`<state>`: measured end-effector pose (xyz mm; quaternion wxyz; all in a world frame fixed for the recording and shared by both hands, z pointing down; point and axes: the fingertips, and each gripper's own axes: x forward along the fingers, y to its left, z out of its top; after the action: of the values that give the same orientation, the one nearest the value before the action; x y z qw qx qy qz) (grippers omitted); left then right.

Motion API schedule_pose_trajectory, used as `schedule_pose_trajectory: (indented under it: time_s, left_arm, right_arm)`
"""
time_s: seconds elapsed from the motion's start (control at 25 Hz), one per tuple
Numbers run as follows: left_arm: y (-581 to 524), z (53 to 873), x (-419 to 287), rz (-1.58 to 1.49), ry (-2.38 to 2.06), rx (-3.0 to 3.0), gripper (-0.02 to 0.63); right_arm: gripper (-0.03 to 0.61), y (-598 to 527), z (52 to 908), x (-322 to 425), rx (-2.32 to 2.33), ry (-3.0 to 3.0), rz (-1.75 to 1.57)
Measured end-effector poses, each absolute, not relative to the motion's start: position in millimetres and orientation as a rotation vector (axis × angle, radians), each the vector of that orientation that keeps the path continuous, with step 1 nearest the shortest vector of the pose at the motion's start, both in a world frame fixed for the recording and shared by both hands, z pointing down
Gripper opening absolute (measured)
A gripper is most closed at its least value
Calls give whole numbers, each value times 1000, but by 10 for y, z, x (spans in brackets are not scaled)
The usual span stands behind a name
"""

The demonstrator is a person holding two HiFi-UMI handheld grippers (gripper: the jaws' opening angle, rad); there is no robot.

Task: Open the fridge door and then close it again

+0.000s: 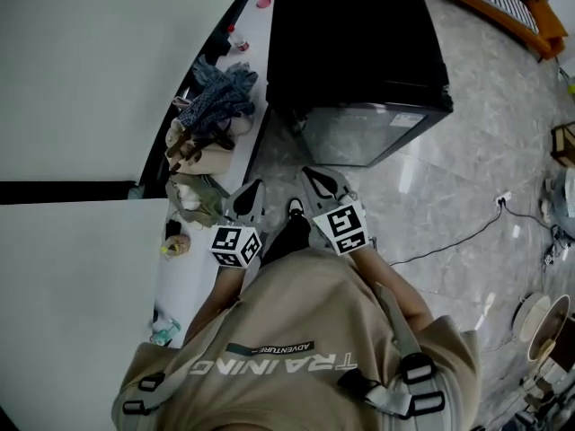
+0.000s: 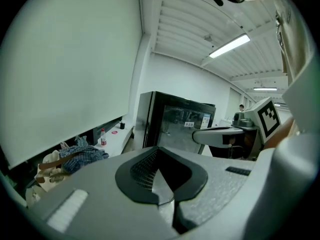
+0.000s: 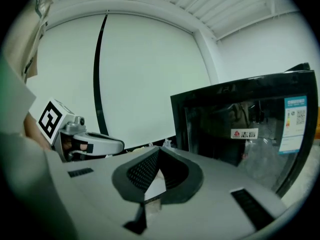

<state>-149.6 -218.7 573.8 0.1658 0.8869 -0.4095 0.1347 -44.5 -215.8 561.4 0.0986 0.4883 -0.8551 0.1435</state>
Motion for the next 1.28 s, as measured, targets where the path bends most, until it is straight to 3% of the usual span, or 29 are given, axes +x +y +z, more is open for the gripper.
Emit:
schedule_pose_trajectory:
  time_s: [0.24,1.28]
  left_arm:
    - [-2660,5609,-1538,335,-1082,2604,0]
    - [-3487,5983,-922,453,-453,2766,0]
  right_arm:
    - [-5,-2593,5332,-569,1502,-2507,341]
    - [-5,-2993,5541,-197,1948,-2165,497]
